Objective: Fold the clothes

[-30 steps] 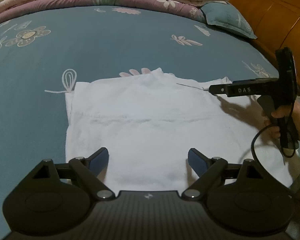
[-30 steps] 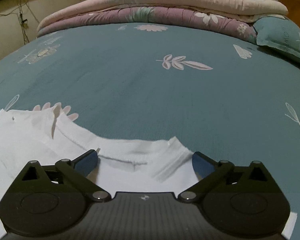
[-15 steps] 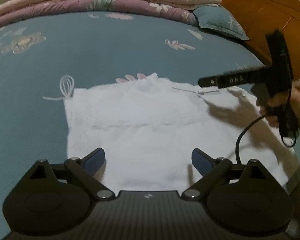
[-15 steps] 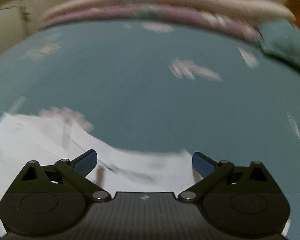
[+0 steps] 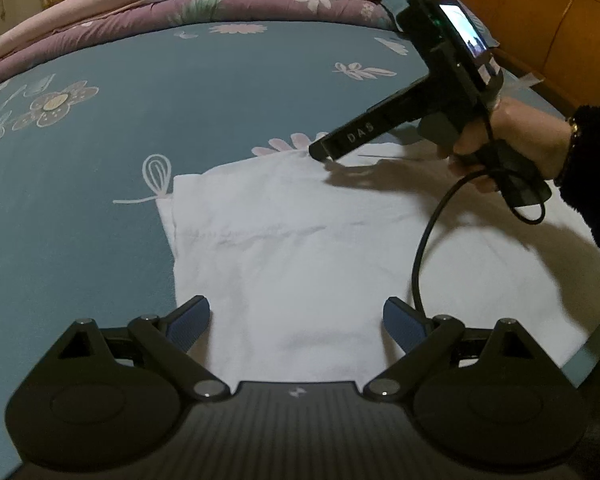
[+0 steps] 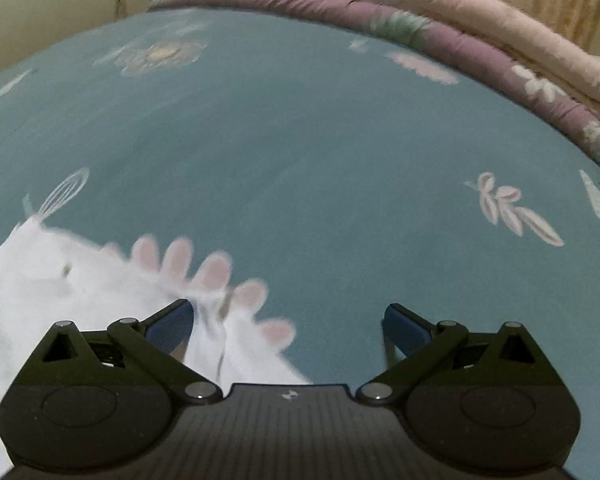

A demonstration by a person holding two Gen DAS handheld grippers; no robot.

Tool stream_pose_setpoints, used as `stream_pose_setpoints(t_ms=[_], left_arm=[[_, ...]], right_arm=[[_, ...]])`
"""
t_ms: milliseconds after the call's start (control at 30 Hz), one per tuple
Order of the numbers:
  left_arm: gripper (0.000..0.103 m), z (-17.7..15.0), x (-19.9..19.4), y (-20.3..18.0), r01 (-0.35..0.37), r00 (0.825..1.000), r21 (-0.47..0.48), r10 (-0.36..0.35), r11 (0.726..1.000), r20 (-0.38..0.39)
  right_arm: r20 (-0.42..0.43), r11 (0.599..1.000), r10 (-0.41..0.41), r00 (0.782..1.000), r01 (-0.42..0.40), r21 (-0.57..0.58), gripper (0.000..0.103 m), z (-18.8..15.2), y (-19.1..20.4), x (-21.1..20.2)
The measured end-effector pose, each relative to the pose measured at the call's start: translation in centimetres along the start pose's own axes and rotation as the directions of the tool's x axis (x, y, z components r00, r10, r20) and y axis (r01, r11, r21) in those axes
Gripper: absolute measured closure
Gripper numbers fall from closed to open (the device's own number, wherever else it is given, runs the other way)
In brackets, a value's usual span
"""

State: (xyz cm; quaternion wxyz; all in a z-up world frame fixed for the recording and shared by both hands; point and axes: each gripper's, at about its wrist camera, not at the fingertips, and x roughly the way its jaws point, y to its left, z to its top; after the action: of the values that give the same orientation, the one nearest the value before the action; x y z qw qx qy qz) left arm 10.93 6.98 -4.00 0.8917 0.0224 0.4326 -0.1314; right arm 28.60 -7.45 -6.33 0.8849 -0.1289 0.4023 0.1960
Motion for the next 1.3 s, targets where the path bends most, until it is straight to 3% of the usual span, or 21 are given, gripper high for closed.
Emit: stream_pose_setpoints(t_ms=[133, 333, 533, 700, 833, 933, 1133, 1300], left_arm=[[0.009, 0.1, 0.0, -0.1, -0.001, 1.0, -0.001, 0.001, 1.0, 0.001], [0.009, -0.1, -0.4, -0.4, 0.023, 1.0, -0.011, -0.023, 1.0, 0.001], [0.009, 0.4, -0.2, -0.1, 0.065, 0.997, -0.045, -0.063, 0.997, 0.047], [0.01, 0.5, 0.2, 0.7, -0.007, 1.0, -0.15, 0.008, 0.989, 0.009], [0.009, 0.6, -2.1, -1.3, 0.051, 0.997, -0.079, -0.047, 0.996, 0.053], [0.009, 0.3, -2.3, -3.3, 0.08, 0.996, -0.018, -0.079, 0.997, 0.028], [0.009, -1.4, 0.2, -5.3, 0.044, 0.993, -0.021, -0.046, 0.999, -0.109], [0.009, -0.8, -1.5, -7.1, 0.048, 0.994, 0.016, -0.047, 0.999, -0.097]], right_arm=[[0.026, 0.996, -0.069, 0.997, 0.07, -0.05, 0.0, -0.1, 0.9, -1.7], [0.074, 0.983, -0.11, 0.991, 0.119, -0.137, 0.0, -3.1, 0.0, -9.1], [0.055, 0.988, -0.143, 0.988, 0.146, -0.046, 0.0, -9.2, -1.2, -15.3], [0.001, 0.982, -0.169, 0.986, 0.169, 0.089, 0.0, -14.0, -1.1, -17.0], [0.0, 0.966, -0.146, 0.989, 0.143, 0.216, 0.0, -16.6, -1.3, -17.8], [0.004, 0.948, -0.147, 0.989, 0.14, 0.284, 0.0, -17.3, -1.1, -18.2], [0.004, 0.927, -0.13, 0.992, 0.12, 0.355, 0.0, -18.5, -1.1, -19.8], [0.018, 0.911, -0.136, 0.991, 0.118, 0.394, 0.0, -19.2, -1.4, -21.1]])
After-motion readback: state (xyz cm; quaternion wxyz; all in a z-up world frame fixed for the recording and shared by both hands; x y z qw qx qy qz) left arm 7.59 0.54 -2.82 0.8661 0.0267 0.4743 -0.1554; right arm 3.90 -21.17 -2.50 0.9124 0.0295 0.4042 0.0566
